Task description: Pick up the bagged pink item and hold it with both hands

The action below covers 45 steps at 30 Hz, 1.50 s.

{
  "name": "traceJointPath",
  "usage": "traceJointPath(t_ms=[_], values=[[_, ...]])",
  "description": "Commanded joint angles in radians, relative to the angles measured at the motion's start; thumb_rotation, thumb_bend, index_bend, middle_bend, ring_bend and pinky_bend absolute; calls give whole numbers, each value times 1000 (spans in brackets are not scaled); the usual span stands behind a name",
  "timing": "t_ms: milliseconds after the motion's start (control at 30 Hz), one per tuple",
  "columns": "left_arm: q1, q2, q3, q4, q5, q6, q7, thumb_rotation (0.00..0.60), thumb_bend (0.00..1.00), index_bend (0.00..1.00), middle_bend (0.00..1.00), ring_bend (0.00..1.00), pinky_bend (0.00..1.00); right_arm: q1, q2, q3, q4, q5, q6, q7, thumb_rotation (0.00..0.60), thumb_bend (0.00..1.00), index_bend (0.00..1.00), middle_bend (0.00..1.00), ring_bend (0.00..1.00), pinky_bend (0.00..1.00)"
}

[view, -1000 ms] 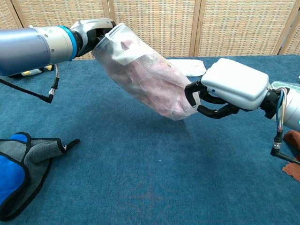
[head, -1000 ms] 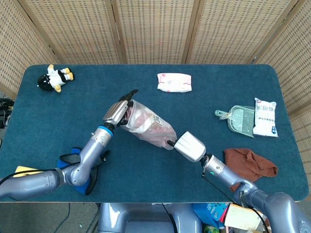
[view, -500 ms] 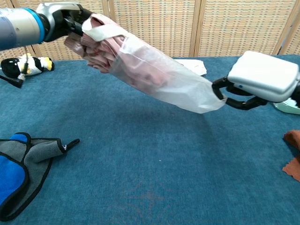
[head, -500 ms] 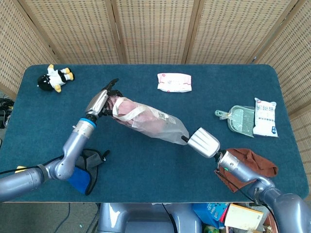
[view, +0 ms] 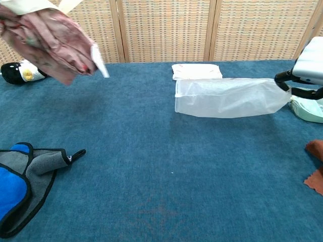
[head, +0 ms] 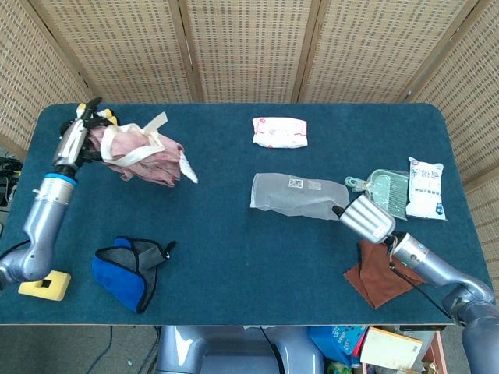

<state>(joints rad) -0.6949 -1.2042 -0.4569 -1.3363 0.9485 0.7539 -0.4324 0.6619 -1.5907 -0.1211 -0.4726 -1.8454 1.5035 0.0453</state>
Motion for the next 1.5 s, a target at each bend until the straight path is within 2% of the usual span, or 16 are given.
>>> traceJointPath(t_ms=[33,200,233,267,300,333,367,400,433,500,600,800,933,1033,1233,1500], values=[[38,26,12,38,42,-9,-62,600,540,733,0,0,0,-10,9,0,14,6,7,0,600,807,756,933,972,1000],[68,21,37,107,104,-37,-165,600,540,733,0,0,0,-22,10,-6,25,6,21,-1,600,807,742,900,970,1000],[70,18,42,117,115,-42,-178,600,540,705,0,0,0,-24,9,-7,24,6,23,0,600,771,650,828,932,979],[72,15,47,125,126,-45,-189,600,523,541,0,0,0,-25,8,-8,22,6,24,1,600,673,530,734,850,905],[74,12,56,135,143,-46,-198,600,437,321,0,0,0,-28,8,-8,17,9,18,-1,600,436,303,501,597,676],[75,13,67,139,159,-54,-201,600,343,139,0,0,0,-35,8,-3,8,24,-5,-11,600,234,137,297,358,426],[75,18,77,140,168,-66,-199,600,259,35,0,0,0,-42,8,5,-5,41,-33,-26,600,95,47,157,188,237],[75,29,93,142,181,-82,-190,600,157,0,0,0,0,-59,13,25,-47,85,-101,-69,600,0,0,24,22,49],[78,35,99,143,190,-80,-183,600,126,0,0,0,0,-66,21,38,-92,108,-125,-93,600,0,0,0,0,2],[99,40,107,140,222,-15,-169,600,96,0,0,0,0,-76,82,61,-277,138,-132,-141,600,0,0,0,0,0],[147,51,123,117,272,111,-141,600,93,0,0,0,0,-97,180,76,-487,153,-103,-195,600,0,0,0,0,0],[270,83,167,22,343,376,-19,600,91,0,0,0,0,-177,283,100,-711,193,-8,-161,600,0,0,0,0,0],[431,82,242,-100,399,624,81,600,91,0,0,0,0,-307,343,97,-924,293,64,-75,600,0,0,0,0,0],[505,62,290,-155,409,706,137,600,91,0,0,0,0,-366,353,90,-990,323,92,-58,600,0,0,0,0,0],[610,63,384,-239,451,798,261,600,92,0,0,0,0,-448,342,89,-1027,326,159,-91,600,0,0,0,0,0],[636,76,413,-269,485,812,313,600,95,0,0,0,0,-495,347,94,-1055,289,200,-121,600,0,0,0,0,0]])
